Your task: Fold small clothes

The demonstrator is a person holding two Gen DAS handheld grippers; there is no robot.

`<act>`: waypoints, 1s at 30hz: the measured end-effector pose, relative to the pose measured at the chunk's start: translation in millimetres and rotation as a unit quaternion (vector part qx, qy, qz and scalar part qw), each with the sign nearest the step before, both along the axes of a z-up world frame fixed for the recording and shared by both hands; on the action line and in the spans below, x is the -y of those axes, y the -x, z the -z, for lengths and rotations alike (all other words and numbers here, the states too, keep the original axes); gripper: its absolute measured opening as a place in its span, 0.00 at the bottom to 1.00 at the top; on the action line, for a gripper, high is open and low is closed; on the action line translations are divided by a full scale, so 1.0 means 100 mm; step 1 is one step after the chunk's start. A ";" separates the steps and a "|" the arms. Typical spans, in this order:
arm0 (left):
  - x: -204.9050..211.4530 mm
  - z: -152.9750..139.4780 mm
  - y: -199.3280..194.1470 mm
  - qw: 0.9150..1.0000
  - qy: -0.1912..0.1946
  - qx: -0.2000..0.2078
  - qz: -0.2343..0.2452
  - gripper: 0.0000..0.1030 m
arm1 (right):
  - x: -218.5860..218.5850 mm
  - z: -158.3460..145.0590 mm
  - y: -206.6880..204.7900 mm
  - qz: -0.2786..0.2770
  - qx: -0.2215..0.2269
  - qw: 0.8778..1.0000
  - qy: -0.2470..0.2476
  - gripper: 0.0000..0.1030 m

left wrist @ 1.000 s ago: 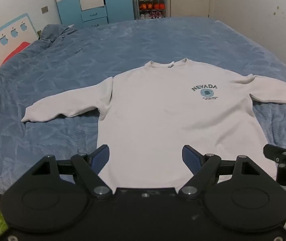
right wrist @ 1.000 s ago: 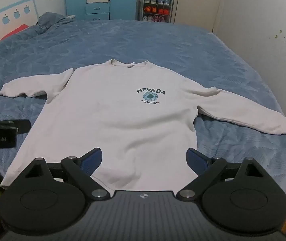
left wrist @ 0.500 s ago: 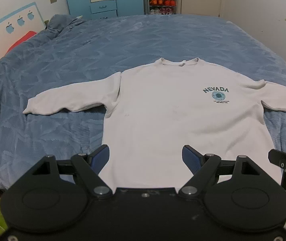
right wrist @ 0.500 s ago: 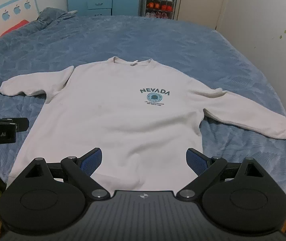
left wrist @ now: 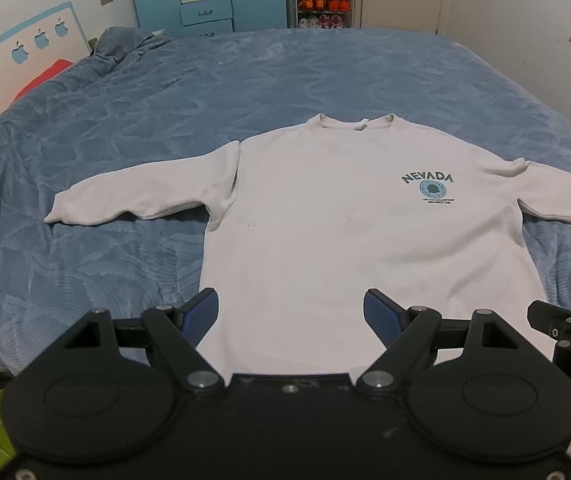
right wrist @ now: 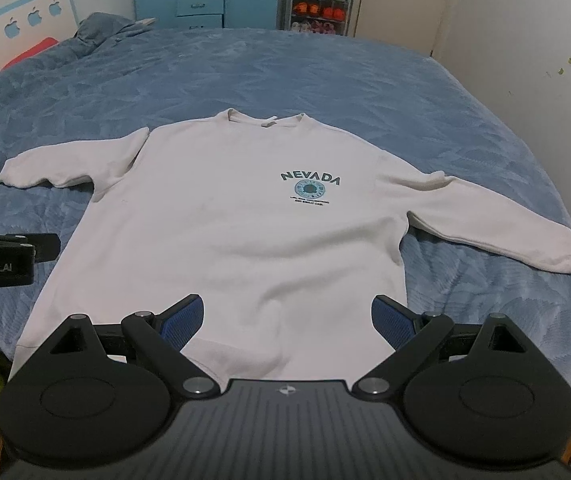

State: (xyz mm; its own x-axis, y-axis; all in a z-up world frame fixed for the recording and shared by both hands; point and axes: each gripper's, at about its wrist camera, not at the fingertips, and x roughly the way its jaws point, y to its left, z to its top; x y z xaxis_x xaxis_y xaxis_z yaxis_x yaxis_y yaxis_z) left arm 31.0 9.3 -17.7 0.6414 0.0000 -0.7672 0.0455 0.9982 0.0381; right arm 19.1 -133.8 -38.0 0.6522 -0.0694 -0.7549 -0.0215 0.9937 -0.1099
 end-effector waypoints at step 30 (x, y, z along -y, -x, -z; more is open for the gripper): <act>0.06 0.04 0.05 1.000 -0.003 0.004 0.012 0.79 | 0.06 0.00 0.04 0.006 -0.001 1.000 0.006 1.00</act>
State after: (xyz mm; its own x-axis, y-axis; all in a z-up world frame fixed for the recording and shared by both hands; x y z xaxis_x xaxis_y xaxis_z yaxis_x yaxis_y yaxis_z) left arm 25.7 2.8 -21.9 0.6480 -0.0101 -0.7616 0.0683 0.9966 0.0450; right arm 14.9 -139.5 -37.5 0.6503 -0.0874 -0.7546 -0.0091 0.9924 -0.1228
